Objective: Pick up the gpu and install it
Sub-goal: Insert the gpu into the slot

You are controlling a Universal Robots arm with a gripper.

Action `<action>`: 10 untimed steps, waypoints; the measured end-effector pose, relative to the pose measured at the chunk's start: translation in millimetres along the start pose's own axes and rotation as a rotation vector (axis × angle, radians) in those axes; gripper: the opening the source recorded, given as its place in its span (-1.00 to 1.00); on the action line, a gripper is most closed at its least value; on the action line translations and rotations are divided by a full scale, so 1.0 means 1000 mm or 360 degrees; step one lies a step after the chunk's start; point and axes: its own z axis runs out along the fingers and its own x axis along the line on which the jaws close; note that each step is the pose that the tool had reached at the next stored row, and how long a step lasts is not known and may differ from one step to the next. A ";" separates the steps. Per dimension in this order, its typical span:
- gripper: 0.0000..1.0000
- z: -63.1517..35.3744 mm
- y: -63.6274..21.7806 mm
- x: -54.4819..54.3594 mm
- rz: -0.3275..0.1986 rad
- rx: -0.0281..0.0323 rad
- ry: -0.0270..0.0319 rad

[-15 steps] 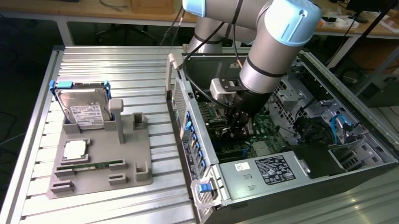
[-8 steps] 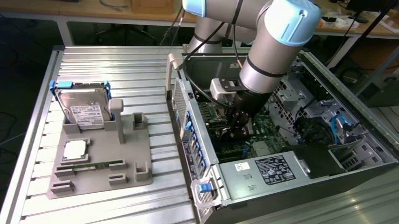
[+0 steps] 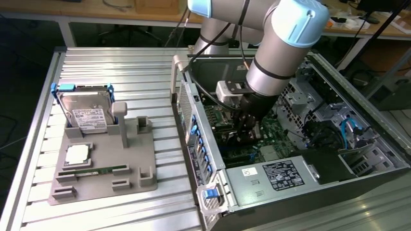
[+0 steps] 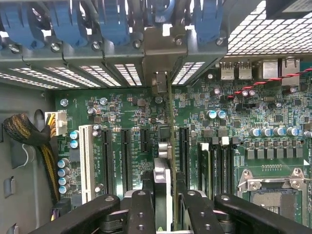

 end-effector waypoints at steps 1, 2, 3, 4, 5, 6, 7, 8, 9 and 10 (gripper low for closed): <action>-0.46 0.0009 0.0000 0.000 0.0000 -0.00002 0.00003; -0.46 0.0026 -0.0001 0.000 0.0000 0.00001 -0.00001; -0.46 0.0042 -0.0003 0.000 0.0000 0.00007 -0.00009; -0.46 0.0051 -0.0003 0.000 0.0000 -0.00003 -0.00003; -0.46 0.0059 -0.0002 0.000 0.0000 -0.00006 0.00005; -0.46 0.0074 -0.0003 0.000 0.0000 -0.00004 0.00005; -0.46 0.0086 -0.0004 0.000 0.0000 -0.00003 0.00003; -0.46 0.0093 -0.0005 0.000 0.0000 -0.00010 0.00017; -0.46 0.0095 -0.0006 -0.001 0.0000 -0.00022 0.00045; -0.46 0.0097 -0.0006 -0.001 0.0000 -0.00038 0.00080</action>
